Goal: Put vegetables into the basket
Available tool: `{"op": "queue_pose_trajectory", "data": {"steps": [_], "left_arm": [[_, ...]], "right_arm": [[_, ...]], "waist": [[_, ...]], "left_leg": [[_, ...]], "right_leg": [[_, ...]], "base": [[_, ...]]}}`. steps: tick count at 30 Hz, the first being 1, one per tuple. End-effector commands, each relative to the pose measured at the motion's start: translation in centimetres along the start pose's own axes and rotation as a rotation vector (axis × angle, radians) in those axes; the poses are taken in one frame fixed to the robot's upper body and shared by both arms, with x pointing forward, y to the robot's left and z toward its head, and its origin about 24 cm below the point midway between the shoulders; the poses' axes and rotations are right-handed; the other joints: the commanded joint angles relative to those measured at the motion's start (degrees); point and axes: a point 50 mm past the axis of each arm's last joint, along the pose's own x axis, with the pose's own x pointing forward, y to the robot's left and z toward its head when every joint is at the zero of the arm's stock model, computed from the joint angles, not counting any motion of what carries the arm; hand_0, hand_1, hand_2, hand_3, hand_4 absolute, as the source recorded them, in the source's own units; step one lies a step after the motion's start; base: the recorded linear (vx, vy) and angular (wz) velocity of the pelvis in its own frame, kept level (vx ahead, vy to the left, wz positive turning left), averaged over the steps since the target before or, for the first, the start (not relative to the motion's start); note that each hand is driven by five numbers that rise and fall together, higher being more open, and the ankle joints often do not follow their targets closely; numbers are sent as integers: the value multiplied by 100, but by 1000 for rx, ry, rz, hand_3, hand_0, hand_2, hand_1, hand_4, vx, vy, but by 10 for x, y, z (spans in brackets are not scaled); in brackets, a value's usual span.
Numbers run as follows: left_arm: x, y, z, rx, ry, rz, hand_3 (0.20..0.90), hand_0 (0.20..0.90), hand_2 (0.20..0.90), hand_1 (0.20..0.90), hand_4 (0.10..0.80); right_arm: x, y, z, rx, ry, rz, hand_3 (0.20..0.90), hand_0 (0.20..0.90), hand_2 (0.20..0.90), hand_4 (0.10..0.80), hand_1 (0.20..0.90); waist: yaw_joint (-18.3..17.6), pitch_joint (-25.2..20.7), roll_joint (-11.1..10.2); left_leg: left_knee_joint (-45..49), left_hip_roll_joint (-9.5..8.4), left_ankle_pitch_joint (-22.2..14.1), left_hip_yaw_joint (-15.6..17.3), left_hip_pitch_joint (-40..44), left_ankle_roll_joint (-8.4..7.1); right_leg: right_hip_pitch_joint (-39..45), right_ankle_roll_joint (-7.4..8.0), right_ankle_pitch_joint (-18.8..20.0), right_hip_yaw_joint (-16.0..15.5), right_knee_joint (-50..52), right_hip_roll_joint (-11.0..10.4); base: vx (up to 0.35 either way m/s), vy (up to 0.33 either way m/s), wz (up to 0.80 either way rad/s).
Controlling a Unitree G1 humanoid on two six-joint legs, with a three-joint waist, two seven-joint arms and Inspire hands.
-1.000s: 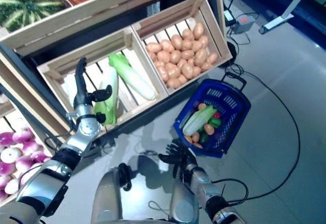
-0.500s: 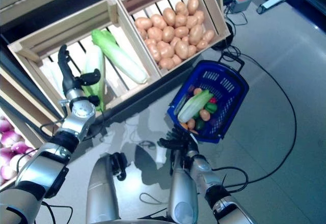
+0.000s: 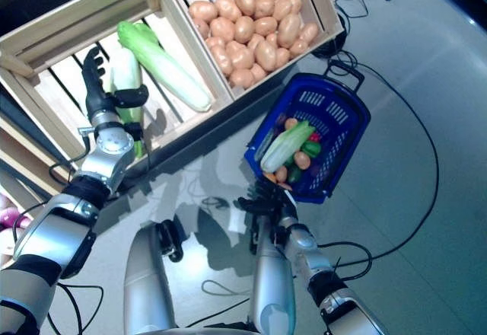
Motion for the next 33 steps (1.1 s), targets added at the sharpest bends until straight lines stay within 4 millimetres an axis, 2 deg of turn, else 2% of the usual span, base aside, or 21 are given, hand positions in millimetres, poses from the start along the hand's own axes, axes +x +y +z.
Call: {"op": "queue_pose_trajectory", "data": {"steps": [1, 6, 15, 23, 33], "left_arm": [[25, 24, 43, -14, -108, 69, 900, 900, 900, 900, 800], [33, 37, 38, 10, -45, 98, 900, 900, 900, 900, 800], [42, 54, 44, 90, -32, 175, 900, 900, 900, 900, 800], [52, 71, 67, 128, -58, 218, 900, 900, 900, 900, 800], [62, 99, 90, 80, -54, 269, 900, 900, 900, 900, 800]], "right_arm": [[-24, -32, -32, 47, 84, -93, 900, 900, 900, 800, 900], [-26, -35, -30, 70, 63, -98, 900, 900, 900, 800, 900], [-27, -33, -14, 99, -10, -111, 900, 900, 900, 800, 900], [-37, -43, -14, 125, -22, -149, 900, 900, 900, 800, 900], [-50, -51, -15, 122, -39, -159, 900, 900, 900, 800, 900]], "waist": [[-142, -225, 158], [-197, -179, 126], [-271, -40, 38], [-342, 14, 19], [-490, 45, 42]], "left_leg": [[532, 310, -1044, -267, 153, -180], [768, 361, -1092, -315, -92, -190], [1401, 448, -1171, -473, -900, -223], [1769, 537, -1228, -558, -1395, -181], [1876, 599, -1246, -520, -1533, -93]], "right_leg": [[180, 244, -48, 141, -171, -208], [-56, 247, -57, 169, 17, -238], [-838, 266, -30, 267, 553, -320], [-1347, 278, 20, 346, 872, -371], [-1497, 263, 128, 386, 855, -371]], "base": [[0, 0, 0], [5, -9, 3], [-16, -18, 2], [42, -20, -1], [61, 14, -1]]}}
